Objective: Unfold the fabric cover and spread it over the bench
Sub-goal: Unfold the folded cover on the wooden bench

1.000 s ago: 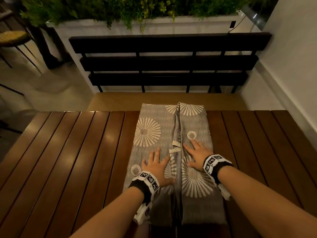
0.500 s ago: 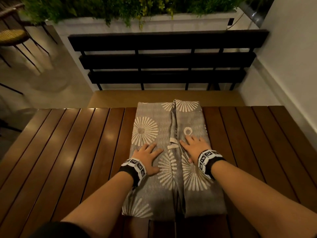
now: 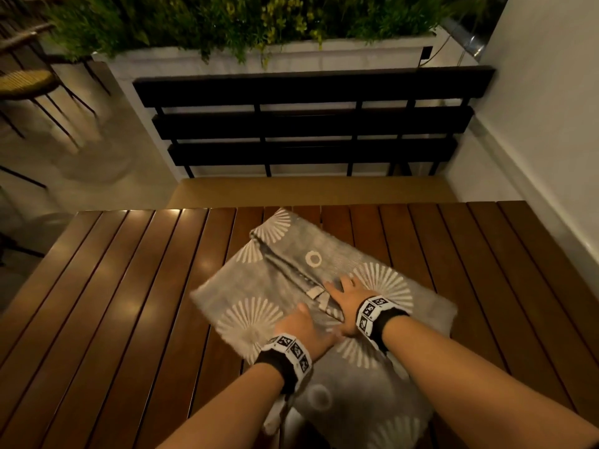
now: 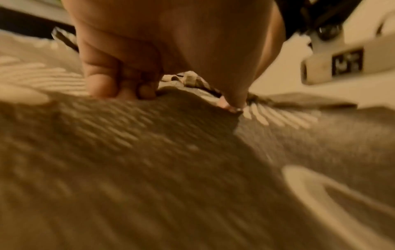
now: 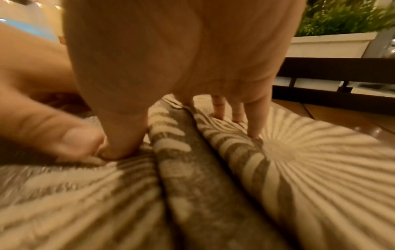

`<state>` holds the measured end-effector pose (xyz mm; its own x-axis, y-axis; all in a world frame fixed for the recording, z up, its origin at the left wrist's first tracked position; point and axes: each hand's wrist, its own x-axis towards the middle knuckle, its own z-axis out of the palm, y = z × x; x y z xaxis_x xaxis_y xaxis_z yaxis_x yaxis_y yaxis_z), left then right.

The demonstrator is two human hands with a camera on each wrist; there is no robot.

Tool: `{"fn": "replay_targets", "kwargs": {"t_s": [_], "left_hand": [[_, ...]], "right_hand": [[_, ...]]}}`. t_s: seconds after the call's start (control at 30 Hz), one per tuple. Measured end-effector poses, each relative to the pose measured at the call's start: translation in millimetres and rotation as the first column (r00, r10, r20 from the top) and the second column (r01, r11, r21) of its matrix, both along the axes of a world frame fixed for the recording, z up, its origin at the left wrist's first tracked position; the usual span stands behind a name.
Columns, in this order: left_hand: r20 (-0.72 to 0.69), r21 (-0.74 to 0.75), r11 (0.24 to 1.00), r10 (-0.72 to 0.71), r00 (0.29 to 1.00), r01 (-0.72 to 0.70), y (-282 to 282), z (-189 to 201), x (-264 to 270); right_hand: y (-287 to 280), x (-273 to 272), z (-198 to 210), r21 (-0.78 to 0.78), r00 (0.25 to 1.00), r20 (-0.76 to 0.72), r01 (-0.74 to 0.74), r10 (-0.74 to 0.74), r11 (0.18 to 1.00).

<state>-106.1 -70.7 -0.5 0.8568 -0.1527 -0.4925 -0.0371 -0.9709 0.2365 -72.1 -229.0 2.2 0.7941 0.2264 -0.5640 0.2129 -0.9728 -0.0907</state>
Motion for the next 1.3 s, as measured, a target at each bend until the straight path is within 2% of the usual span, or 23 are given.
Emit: {"fn": "replay_targets", "kwargs": {"t_s": [0.07,0.13,0.17,0.27,0.33,0.37,0.47,0.6,0.67,0.73,0.77,0.8,0.83,0.9,0.97,1.03,1.07,1.1,1.17,1.23,1.3], "left_hand": [[-0.104,-0.102,0.992,0.064,0.993,-0.074,1,-2,-2],[-0.177,-0.133,0.991,-0.003,0.984,-0.021,6,1,1],[-0.164,-0.131,0.991,-0.046,0.985,0.024,9,4,6],[0.026,-0.097,0.985,-0.139,0.99,0.141,25,17,28],[0.148,-0.017,0.968,-0.246,0.958,0.251,40,20,40],[0.154,0.044,0.949,-0.316,0.936,0.313,46,18,40],[0.012,0.184,0.89,-0.426,0.905,0.417,57,3,31],[-0.079,0.116,0.923,-0.36,0.929,0.368,67,-17,20],[-0.066,-0.041,0.964,-0.266,0.962,0.263,77,-14,24],[0.068,-0.187,0.982,0.007,0.998,0.006,88,-9,33],[0.162,-0.188,0.975,0.153,0.975,-0.122,94,-8,38],[0.222,-0.146,0.959,0.27,0.937,-0.242,101,-8,43],[0.217,-0.094,0.929,0.37,0.903,-0.358,107,-6,46],[0.083,-0.036,0.845,0.534,0.841,-0.533,115,-2,50],[0.034,-0.008,0.814,0.581,0.813,-0.581,116,1,54],[0.098,0.056,0.843,0.529,0.843,-0.536,114,8,58],[0.114,0.091,0.859,0.493,0.862,-0.503,115,11,59],[0.115,0.104,0.876,0.459,0.881,-0.47,117,12,60],[0.029,0.041,0.897,0.44,0.897,-0.441,124,11,61],[-0.138,-0.041,0.878,0.467,0.873,-0.476,131,9,59],[-0.236,-0.12,0.836,0.5,0.833,-0.536,125,9,58]], "right_hand": [[-7,1,0,-0.067,0.993,-0.001,-0.121,0.121,0.99],[-12,2,3,-0.115,0.976,0.001,-0.214,0.216,0.97],[-13,1,3,-0.129,0.97,0.003,-0.24,0.243,0.962],[-15,-8,2,-0.165,0.948,0.017,-0.312,0.319,0.936],[-15,-17,-3,-0.172,0.929,0.007,-0.364,0.371,0.915],[-15,-23,-6,-0.17,0.923,-0.013,-0.382,0.386,0.908],[-12,-33,-10,-0.106,0.912,-0.031,-0.41,0.409,0.906],[-13,-37,-3,-0.025,0.92,-0.025,-0.391,0.391,0.92],[-22,-39,5,0.081,0.955,0.006,-0.298,0.298,0.951],[-39,-40,13,0.187,0.995,0.059,-0.094,0.085,0.978],[-50,-41,17,0.216,0.993,0.099,0.036,-0.058,0.976],[-63,-42,20,0.217,0.968,0.145,0.173,-0.207,0.961],[-75,-43,22,0.186,0.918,0.192,0.312,-0.346,0.932],[-97,-47,22,0.057,0.792,0.246,0.564,-0.559,0.824],[-108,-49,22,0.0,0.644,0.174,0.757,-0.745,0.654],[-110,-49,23,0.075,0.509,0.055,0.856,-0.859,0.512],[-109,-47,24,0.12,0.485,-0.008,0.869,-0.875,0.48],[-106,-47,26,0.16,0.496,-0.05,0.861,-0.867,0.483],[-98,-46,28,0.182,0.51,-0.064,0.851,-0.858,0.493],[-91,-46,29,0.183,0.469,-0.116,0.876,-0.876,0.445],[-82,-41,30,0.193,0.452,-0.125,0.884,-0.883,0.425]]}}
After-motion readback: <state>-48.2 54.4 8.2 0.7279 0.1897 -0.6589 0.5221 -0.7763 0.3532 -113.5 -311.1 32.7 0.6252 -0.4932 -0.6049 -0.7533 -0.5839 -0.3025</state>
